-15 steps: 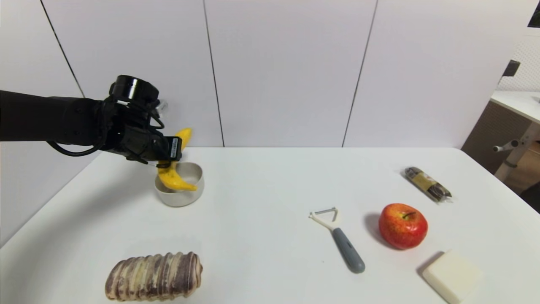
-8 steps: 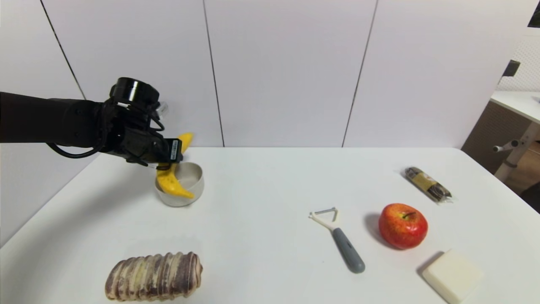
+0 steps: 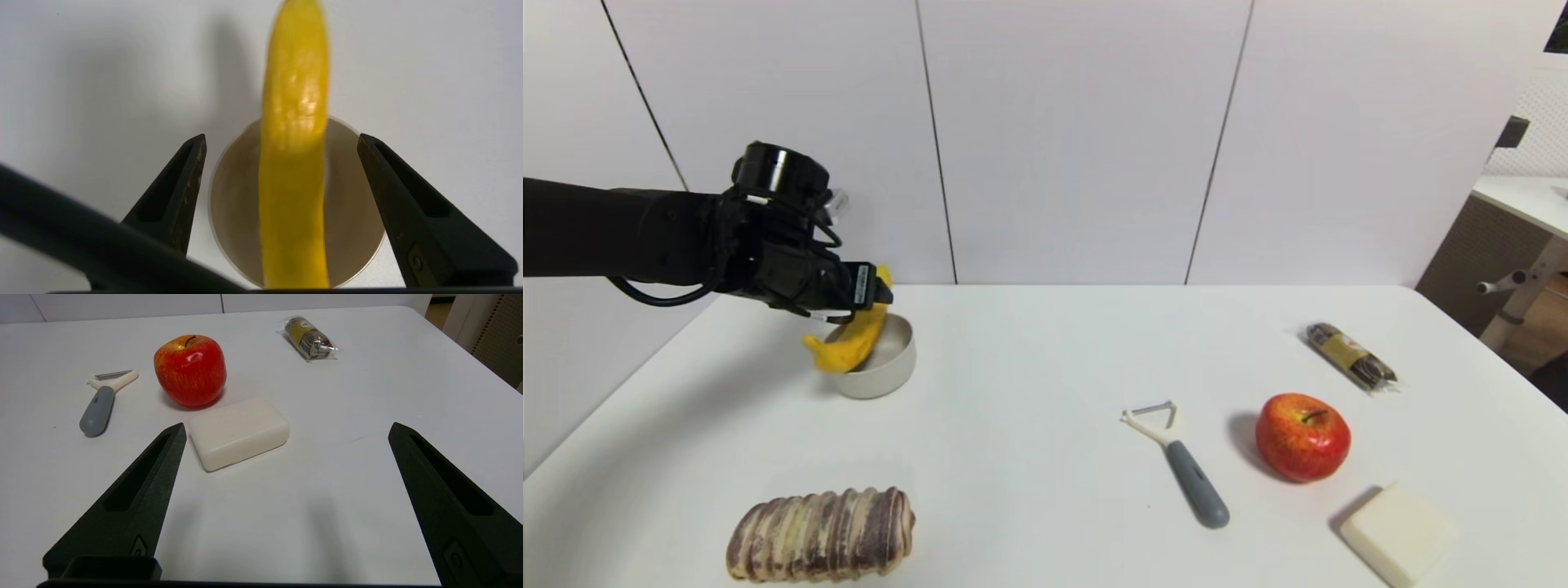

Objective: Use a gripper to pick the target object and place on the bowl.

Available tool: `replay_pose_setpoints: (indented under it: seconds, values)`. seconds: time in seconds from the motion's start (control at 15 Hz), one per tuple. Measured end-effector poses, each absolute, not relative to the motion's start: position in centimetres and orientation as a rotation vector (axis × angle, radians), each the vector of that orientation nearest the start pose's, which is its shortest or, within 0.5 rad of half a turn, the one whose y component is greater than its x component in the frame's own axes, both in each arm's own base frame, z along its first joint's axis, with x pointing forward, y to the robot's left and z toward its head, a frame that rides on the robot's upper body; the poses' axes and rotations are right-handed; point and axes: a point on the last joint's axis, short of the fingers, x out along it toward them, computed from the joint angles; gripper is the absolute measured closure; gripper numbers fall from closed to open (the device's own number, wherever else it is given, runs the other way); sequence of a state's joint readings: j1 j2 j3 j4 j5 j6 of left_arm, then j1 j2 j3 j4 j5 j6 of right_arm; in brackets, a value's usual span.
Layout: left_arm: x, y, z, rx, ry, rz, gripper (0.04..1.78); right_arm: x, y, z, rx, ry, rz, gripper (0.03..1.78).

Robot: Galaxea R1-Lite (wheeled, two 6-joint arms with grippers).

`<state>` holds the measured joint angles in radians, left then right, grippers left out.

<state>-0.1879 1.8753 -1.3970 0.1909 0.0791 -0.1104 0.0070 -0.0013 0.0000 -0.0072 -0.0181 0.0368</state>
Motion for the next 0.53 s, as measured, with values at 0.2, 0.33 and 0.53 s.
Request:
replay_pose_setpoints:
  seconds: [0.2, 0.33, 0.53]
  values:
    - [35.2, -6.6, 22.7, -0.013, 0.582, -0.083, 0.35, -2.3, -0.1, 7.6, 0.037, -0.009, -0.011, 0.1]
    - [34.3, -6.4, 24.9, 0.017, 0.511, -0.1, 0.3, -2.3, -0.1, 7.6, 0.037, -0.009, -0.011, 0.1]
    - [31.9, -5.9, 28.5, 0.058, 0.399, -0.115, 0.24, -2.3, -0.1, 7.6, 0.037, -0.009, -0.011, 0.1]
